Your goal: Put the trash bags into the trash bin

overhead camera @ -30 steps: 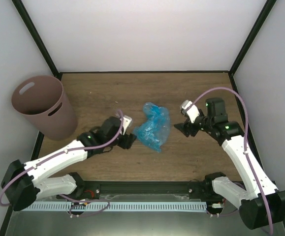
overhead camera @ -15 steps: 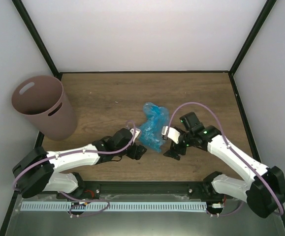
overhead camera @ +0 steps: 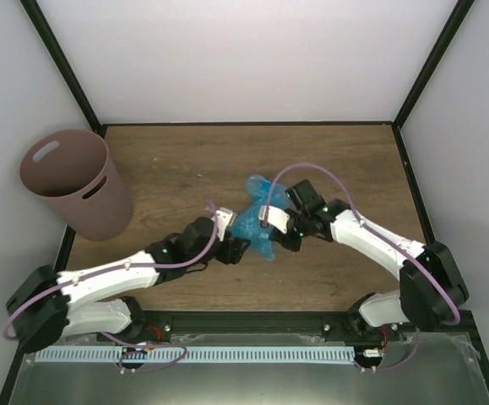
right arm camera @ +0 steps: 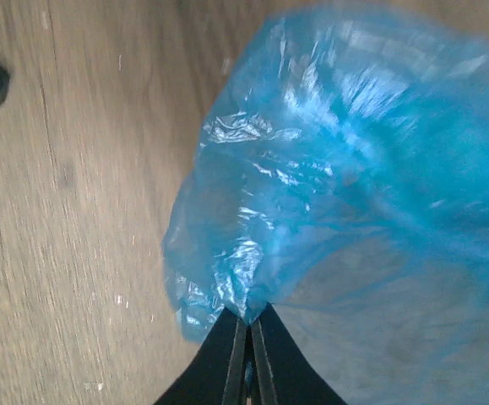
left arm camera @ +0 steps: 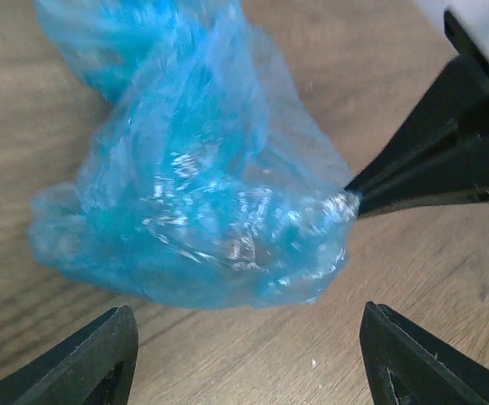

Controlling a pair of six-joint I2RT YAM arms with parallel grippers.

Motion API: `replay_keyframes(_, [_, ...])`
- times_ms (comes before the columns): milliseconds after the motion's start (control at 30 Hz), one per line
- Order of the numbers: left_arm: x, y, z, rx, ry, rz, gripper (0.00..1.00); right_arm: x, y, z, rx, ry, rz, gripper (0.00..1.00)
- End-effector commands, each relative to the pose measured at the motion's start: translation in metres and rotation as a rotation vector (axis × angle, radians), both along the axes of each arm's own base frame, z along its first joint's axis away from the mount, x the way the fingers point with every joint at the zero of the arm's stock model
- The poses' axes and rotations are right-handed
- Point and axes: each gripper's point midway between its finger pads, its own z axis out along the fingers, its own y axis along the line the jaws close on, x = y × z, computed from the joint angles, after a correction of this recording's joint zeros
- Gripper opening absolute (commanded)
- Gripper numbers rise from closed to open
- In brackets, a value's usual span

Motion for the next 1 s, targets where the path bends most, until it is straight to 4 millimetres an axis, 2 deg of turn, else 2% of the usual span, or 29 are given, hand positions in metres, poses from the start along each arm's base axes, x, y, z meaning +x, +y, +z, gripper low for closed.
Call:
replay_keyframes(0, [0.013, 0.033, 0.053, -0.032, -0.144, 0.143, 0.75, 0.036, 0.032, 0.121, 0.193, -0.166, 0.03, 0.01])
replay_keyframes(33, [0.015, 0.044, 0.067, -0.038, -0.177, 0.185, 0.75, 0.042, 0.035, 0.154, 0.253, -0.19, 0.033, 0.01])
replay_keyframes(67, [0.017, 0.059, 0.08, -0.041, -0.213, 0.245, 0.76, 0.046, 0.037, 0.196, 0.363, -0.194, 0.047, 0.01])
replay_keyframes(133, [0.02, 0.079, 0.099, -0.058, -0.259, 0.328, 0.77, 0.06, 0.018, 0.268, 0.575, -0.202, 0.029, 0.01])
replay_keyframes(167, [0.02, 0.085, 0.104, -0.069, -0.275, 0.343, 0.78, 0.073, 0.002, 0.283, 0.647, -0.195, -0.008, 0.01])
replay_keyframes(200, [0.019, 0.087, 0.108, -0.076, -0.287, 0.347, 0.78, 0.092, -0.018, 0.283, 0.681, -0.19, -0.087, 0.01])
replay_keyframes(233, [0.018, 0.088, 0.108, -0.08, -0.29, 0.345, 0.78, 0.113, -0.031, 0.269, 0.678, -0.189, -0.171, 0.01])
replay_keyframes(267, [0.018, 0.088, 0.107, -0.082, -0.284, 0.345, 0.78, 0.137, -0.04, 0.239, 0.627, -0.181, -0.274, 0.01])
replay_keyframes(333, [0.017, 0.085, 0.101, -0.085, -0.262, 0.336, 0.78, 0.178, -0.059, 0.147, 0.437, -0.058, -0.454, 0.01])
replay_keyframes(367, [0.016, 0.082, 0.096, -0.087, -0.249, 0.326, 0.77, 0.183, -0.065, 0.105, 0.371, 0.064, -0.497, 0.01])
replay_keyframes(400, [0.015, 0.079, 0.093, -0.091, -0.239, 0.314, 0.77, 0.172, -0.064, 0.077, 0.368, 0.205, -0.485, 0.01])
replay_keyframes(433, [0.014, 0.076, 0.089, -0.097, -0.228, 0.304, 0.77, 0.157, -0.06, 0.066, 0.394, 0.294, -0.458, 0.01])
replay_keyframes(500, [0.013, 0.074, 0.083, -0.096, -0.214, 0.297, 0.77, 0.133, -0.054, 0.082, 0.444, 0.237, -0.42, 0.01])
replay_keyframes(567, [0.014, 0.074, 0.079, -0.091, -0.213, 0.3, 0.77, 0.124, -0.055, 0.095, 0.447, 0.115, -0.406, 0.01])
replay_keyframes(600, [0.015, 0.074, 0.077, -0.084, -0.215, 0.299, 0.77, 0.122, -0.058, 0.094, 0.434, 0.097, -0.419, 0.01])
replay_keyframes(767, [0.019, 0.063, 0.071, -0.074, -0.21, 0.275, 0.78, 0.111, -0.075, 0.053, 0.351, 0.2, -0.451, 0.01])
replay_keyframes(867, [0.022, 0.052, 0.068, -0.071, -0.192, 0.257, 0.78, 0.091, -0.072, 0.045, 0.373, 0.243, -0.396, 0.01])
replay_keyframes(900, [0.023, 0.049, 0.067, -0.073, -0.188, 0.251, 0.78, 0.084, -0.071, 0.047, 0.382, 0.233, -0.365, 0.06])
replay_keyframes(967, [0.027, 0.041, 0.064, -0.071, -0.176, 0.239, 0.78, 0.067, -0.069, 0.051, 0.388, 0.225, -0.304, 0.22])
